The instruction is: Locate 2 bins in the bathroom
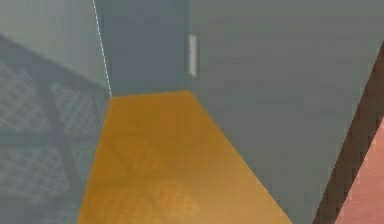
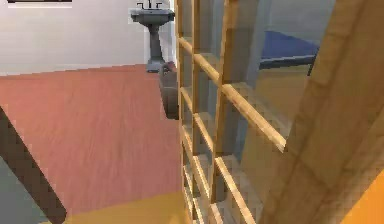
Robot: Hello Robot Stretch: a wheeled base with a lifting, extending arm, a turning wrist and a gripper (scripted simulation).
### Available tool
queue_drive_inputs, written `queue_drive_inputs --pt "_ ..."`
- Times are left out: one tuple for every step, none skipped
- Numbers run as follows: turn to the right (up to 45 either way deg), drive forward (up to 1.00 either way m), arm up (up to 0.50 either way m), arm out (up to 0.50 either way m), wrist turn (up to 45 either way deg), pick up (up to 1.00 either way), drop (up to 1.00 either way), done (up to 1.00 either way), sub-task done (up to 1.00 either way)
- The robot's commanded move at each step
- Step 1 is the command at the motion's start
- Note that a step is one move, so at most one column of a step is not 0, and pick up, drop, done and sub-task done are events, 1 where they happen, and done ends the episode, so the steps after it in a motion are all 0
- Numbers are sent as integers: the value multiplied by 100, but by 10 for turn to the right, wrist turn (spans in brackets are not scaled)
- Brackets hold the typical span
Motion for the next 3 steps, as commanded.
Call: queue_drive_inputs --pt "450 0 0 0 0 0 0 0 0" --pt "120 0 0 0 0 0 0 0 0" --pt "0 100 0 0 0 0 0 0 0"
